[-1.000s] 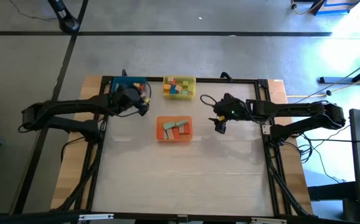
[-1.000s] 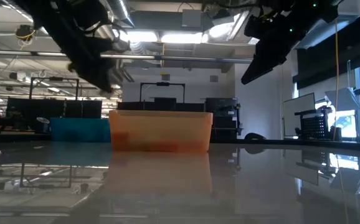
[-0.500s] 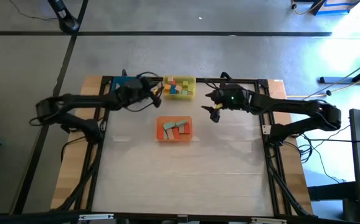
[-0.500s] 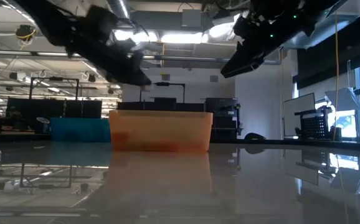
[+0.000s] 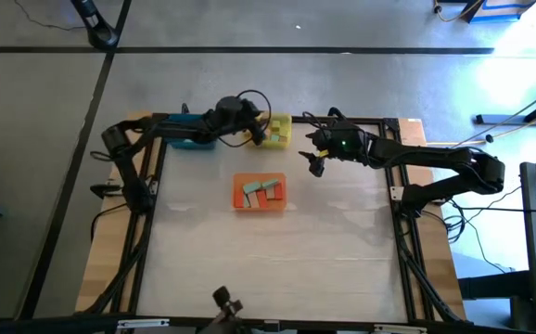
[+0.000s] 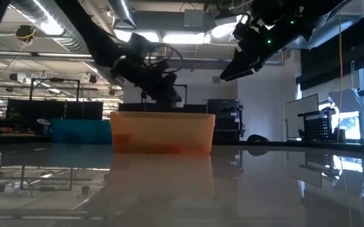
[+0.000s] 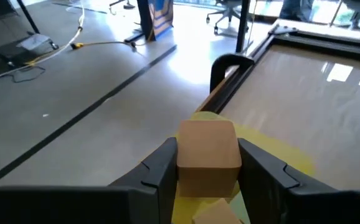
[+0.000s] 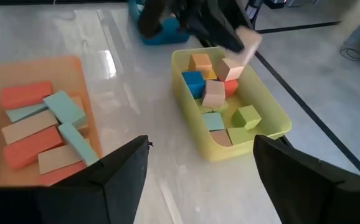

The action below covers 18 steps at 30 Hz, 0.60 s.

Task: Sort blocks by size
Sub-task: Put the brown square block into the yellow bin

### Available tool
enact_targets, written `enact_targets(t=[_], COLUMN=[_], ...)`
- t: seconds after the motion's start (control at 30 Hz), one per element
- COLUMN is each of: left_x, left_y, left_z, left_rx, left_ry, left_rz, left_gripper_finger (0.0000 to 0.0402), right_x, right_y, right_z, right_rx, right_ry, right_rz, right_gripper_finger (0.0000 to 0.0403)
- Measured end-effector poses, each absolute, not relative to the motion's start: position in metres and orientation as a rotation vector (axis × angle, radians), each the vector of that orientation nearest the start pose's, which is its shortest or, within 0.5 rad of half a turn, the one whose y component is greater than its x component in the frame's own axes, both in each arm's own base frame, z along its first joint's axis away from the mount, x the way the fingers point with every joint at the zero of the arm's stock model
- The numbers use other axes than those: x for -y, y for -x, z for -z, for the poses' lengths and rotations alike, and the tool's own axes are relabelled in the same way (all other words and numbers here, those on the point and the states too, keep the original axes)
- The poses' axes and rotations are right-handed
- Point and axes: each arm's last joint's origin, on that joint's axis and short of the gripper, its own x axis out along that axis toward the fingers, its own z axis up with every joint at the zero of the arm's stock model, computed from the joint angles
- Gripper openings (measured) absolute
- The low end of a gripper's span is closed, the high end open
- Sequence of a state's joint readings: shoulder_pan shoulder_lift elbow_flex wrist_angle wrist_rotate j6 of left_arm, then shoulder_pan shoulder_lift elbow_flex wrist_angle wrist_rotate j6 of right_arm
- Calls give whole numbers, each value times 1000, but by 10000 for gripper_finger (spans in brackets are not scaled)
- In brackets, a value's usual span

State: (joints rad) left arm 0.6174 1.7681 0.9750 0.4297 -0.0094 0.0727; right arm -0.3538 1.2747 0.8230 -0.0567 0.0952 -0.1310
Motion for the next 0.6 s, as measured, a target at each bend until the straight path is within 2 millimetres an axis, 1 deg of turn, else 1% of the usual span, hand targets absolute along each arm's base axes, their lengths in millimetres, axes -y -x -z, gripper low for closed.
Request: enact_targets(t=[0.17,0.3,0.5,0.6], left_x=[-226,-228,-228,-222], left_y=[-318,-320,-318,-310], left_z=[-182,-176,-177,-192], left_rx=[-405,-428,-451,-489], left_ry=[53,27,21,33], left_rz=[-602,-594,-593,-587], left_gripper_finger=[131,152,210,224], right_x=[98,97,97,96], right_y=[-256,-256,-256,-254], right_z=[-256,-256,-256,-256], right_rx=[-533,-528,-524,-532], right_ry=[57,32,7,-13], right_rz=[407,404,410,414], right_gripper_finger=[289,289,289,289])
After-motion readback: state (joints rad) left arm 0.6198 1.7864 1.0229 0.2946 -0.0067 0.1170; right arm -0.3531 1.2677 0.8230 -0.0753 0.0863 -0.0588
